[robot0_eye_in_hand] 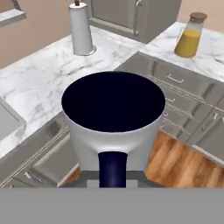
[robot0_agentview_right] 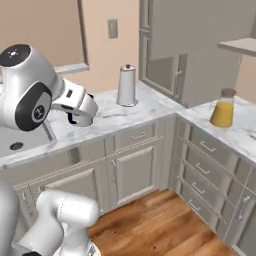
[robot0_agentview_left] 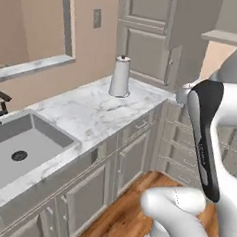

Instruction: There is a tray on the dining counter. Grab the cup, mug, and pitcher and place them on the tray. The pitcher may be placed next to the tray if it cannot fit the tray.

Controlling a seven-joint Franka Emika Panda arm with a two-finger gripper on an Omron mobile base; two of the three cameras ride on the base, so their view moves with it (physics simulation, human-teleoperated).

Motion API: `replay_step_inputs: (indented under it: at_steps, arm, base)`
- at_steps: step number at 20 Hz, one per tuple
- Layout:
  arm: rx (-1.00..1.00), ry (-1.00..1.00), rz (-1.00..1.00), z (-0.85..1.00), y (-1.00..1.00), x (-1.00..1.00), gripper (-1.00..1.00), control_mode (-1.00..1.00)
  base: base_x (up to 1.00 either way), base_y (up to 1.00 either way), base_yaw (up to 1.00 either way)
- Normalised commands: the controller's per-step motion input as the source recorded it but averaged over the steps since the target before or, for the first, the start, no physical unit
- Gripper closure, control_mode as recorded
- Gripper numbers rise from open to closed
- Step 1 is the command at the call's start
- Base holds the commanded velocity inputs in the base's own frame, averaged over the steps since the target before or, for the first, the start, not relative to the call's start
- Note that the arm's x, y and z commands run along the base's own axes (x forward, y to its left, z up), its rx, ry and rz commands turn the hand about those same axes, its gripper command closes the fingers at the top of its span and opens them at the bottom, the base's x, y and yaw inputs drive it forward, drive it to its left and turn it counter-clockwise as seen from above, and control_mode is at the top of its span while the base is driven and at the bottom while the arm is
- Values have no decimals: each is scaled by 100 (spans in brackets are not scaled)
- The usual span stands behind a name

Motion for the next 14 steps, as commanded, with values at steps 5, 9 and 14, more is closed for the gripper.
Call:
replay_step_inputs:
  at_steps: [5,9,14]
  arm:
    - [0,0,0,0,0,0,100,100]
    - [0,0,0,0,0,0,100,100]
    - [0,0,0,0,0,0,100,100]
  base:
    - [-84,-2,100]
    - [-83,14,100]
    - [-80,68,100]
